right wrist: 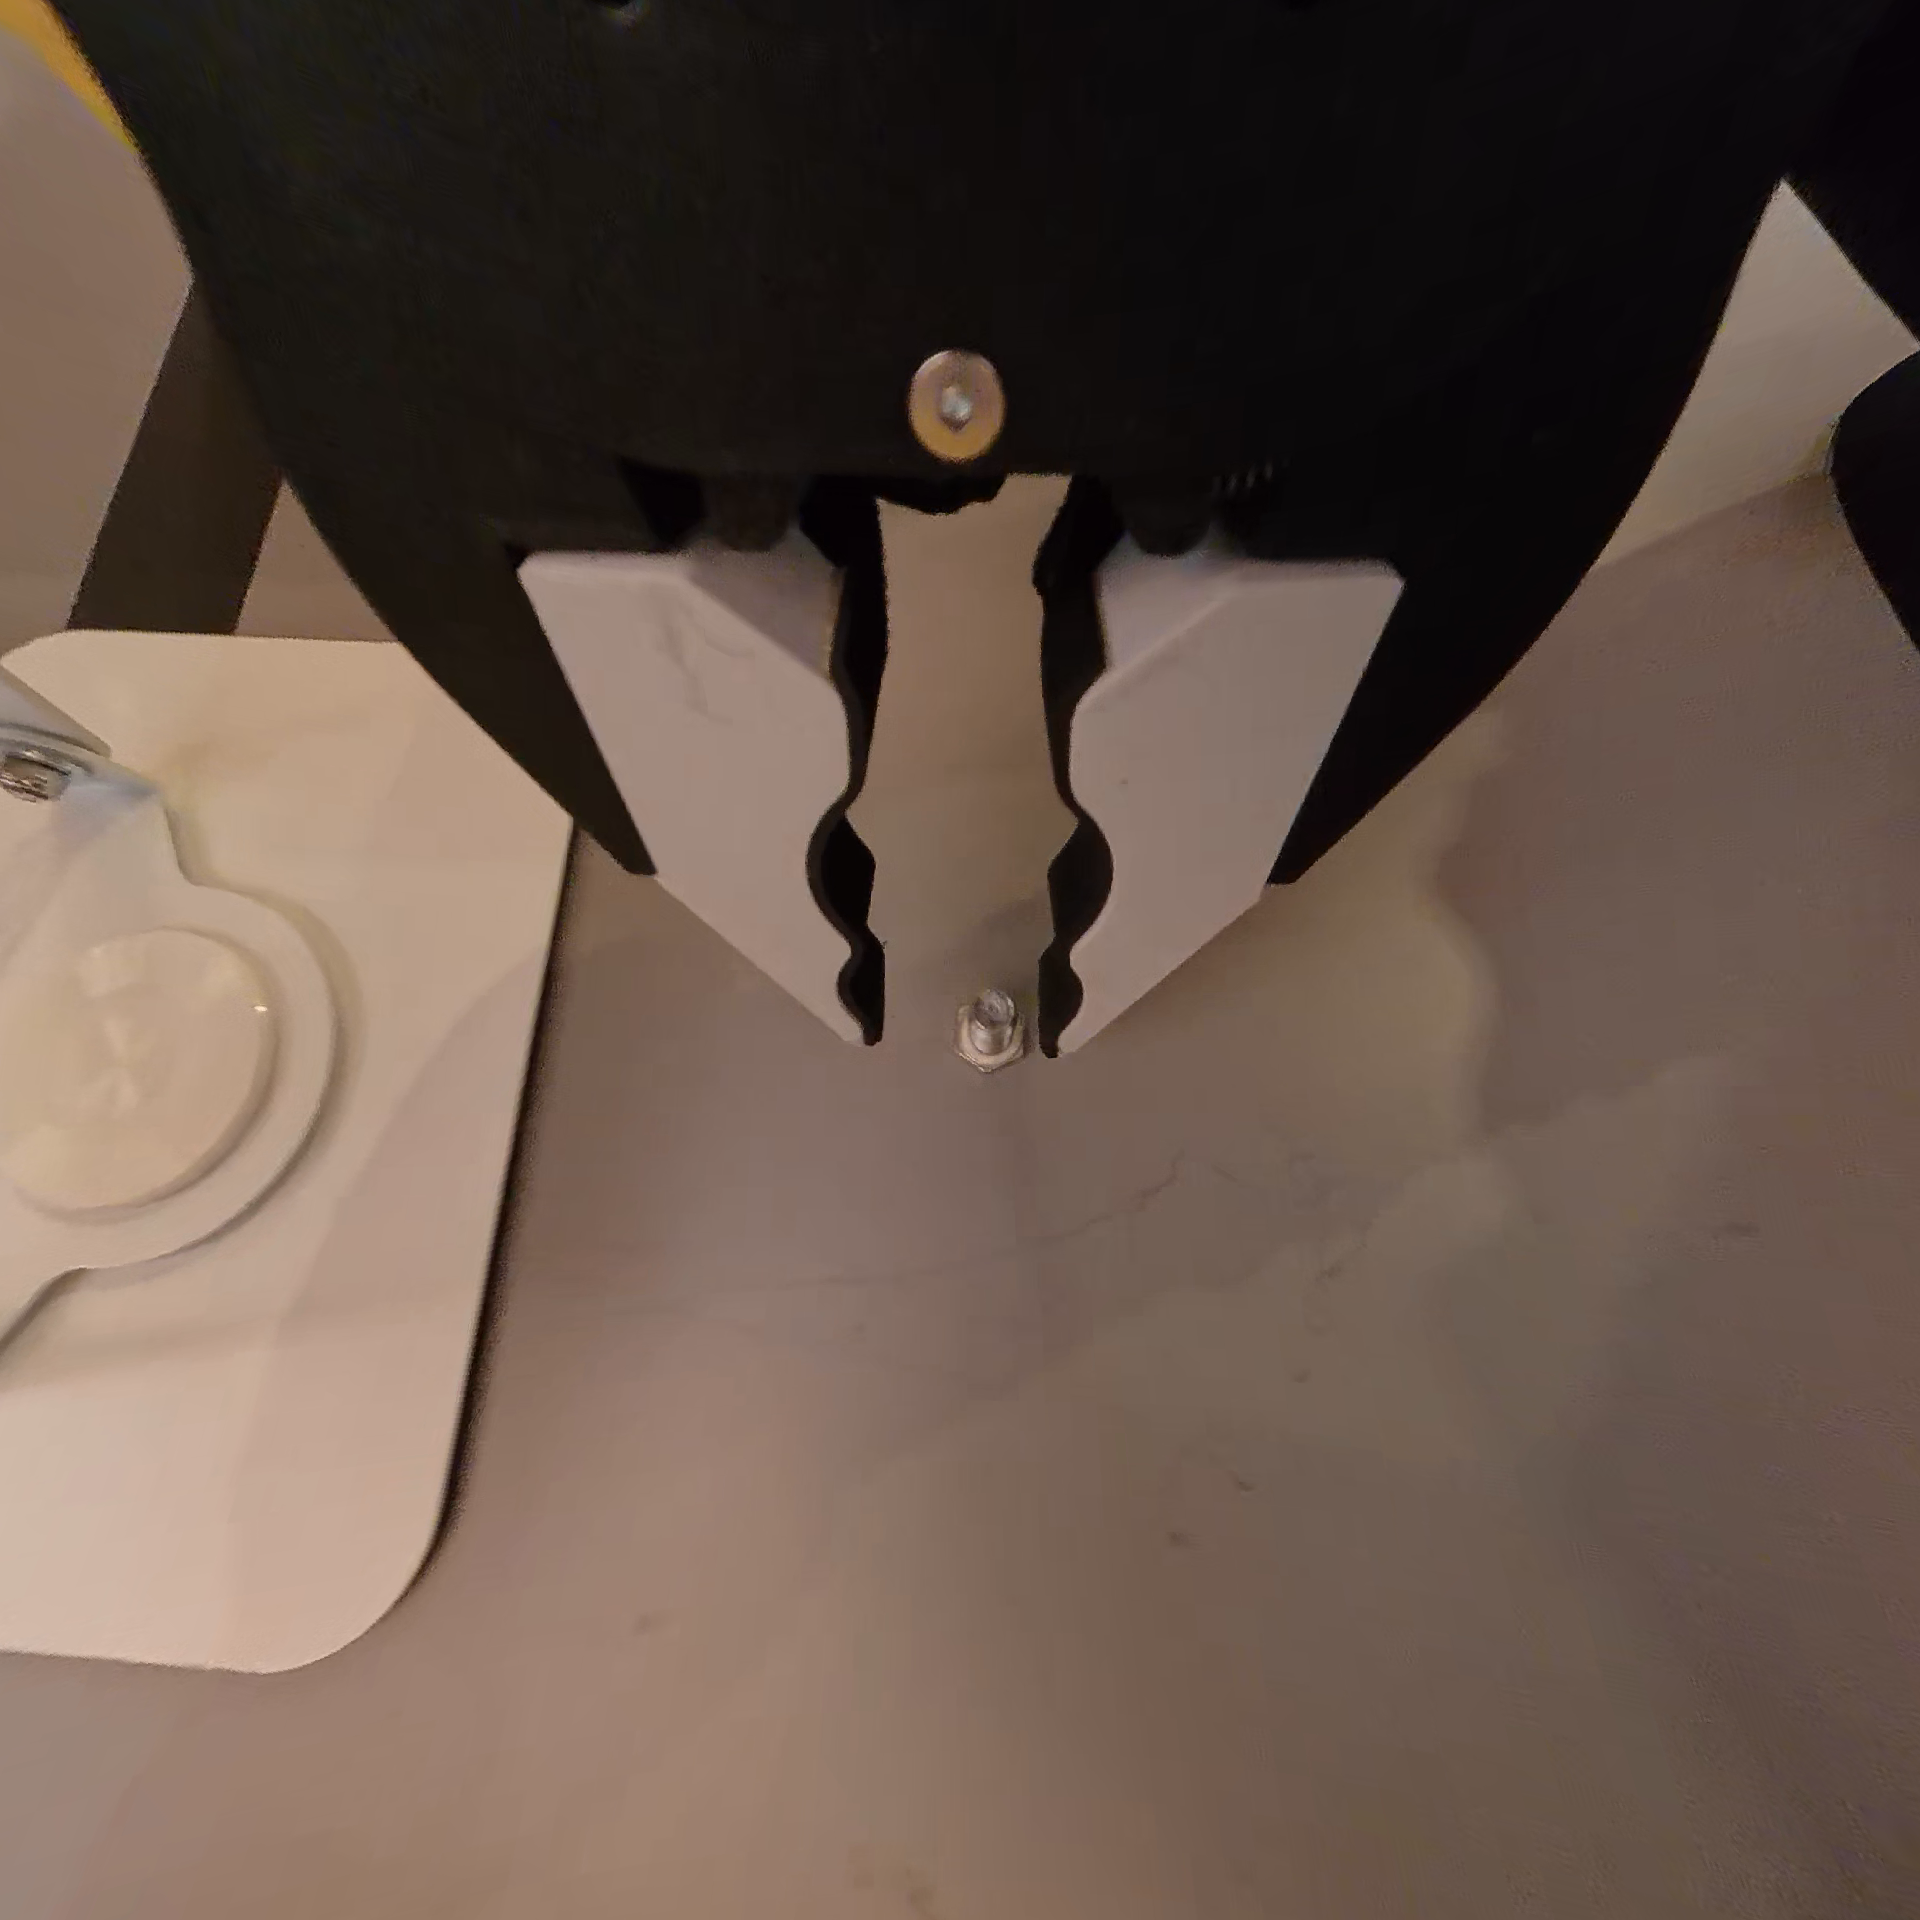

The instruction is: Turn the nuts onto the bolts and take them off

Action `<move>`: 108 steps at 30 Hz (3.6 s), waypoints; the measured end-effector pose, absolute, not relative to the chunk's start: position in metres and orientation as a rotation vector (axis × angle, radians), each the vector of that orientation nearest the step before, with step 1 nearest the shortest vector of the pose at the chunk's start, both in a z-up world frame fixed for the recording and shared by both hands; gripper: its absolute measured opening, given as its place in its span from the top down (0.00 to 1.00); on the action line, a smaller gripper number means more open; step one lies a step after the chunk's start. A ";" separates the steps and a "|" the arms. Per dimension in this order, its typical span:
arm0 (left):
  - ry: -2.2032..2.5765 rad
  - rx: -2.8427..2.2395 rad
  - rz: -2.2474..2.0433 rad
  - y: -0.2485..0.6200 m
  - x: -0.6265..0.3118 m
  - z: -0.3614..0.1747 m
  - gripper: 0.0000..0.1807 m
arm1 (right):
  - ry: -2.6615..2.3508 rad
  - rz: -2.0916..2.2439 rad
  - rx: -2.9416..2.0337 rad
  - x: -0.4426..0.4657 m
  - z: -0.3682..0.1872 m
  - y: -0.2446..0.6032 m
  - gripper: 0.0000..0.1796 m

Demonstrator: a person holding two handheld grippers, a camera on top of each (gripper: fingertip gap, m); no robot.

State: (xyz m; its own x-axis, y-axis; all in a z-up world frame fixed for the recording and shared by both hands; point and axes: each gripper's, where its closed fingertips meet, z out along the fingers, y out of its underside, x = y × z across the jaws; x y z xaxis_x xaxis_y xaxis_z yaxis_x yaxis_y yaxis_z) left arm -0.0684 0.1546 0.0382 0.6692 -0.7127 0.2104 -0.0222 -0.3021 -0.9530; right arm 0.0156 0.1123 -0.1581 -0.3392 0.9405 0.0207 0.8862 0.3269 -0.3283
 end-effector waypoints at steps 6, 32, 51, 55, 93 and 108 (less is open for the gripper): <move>0.635 -1.878 -0.496 0.151 -0.101 0.046 0.78 | -2.285 0.433 -1.636 0.020 -0.131 0.120 0.86; 0.492 -3.006 -0.003 0.020 -0.338 -0.178 0.79 | -2.307 0.485 -1.497 0.013 -0.114 0.105 0.86; 0.468 -3.010 -0.004 0.025 -0.343 -0.190 0.91 | -2.288 0.491 -1.488 0.012 -0.112 0.108 0.86; 0.425 -2.906 -0.010 0.034 -0.342 -0.167 0.91 | -2.235 0.491 -1.476 0.009 -0.104 0.115 0.84; 0.752 -1.480 -1.568 0.103 -0.045 0.051 0.91 | -1.626 0.456 -0.764 -0.062 0.041 0.103 0.87; 0.760 -1.470 -1.667 0.097 -0.040 0.046 0.91 | -1.657 0.343 -0.711 -0.060 0.040 0.100 0.91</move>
State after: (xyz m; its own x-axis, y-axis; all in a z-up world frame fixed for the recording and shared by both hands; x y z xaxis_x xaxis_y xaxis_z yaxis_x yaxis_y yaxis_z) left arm -0.0396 0.0966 0.0463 -0.0358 -0.8502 0.5253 0.1608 -0.5237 -0.8366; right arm -0.0603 0.1002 0.0396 -0.0722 0.6216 0.7800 0.2608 0.7666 -0.5867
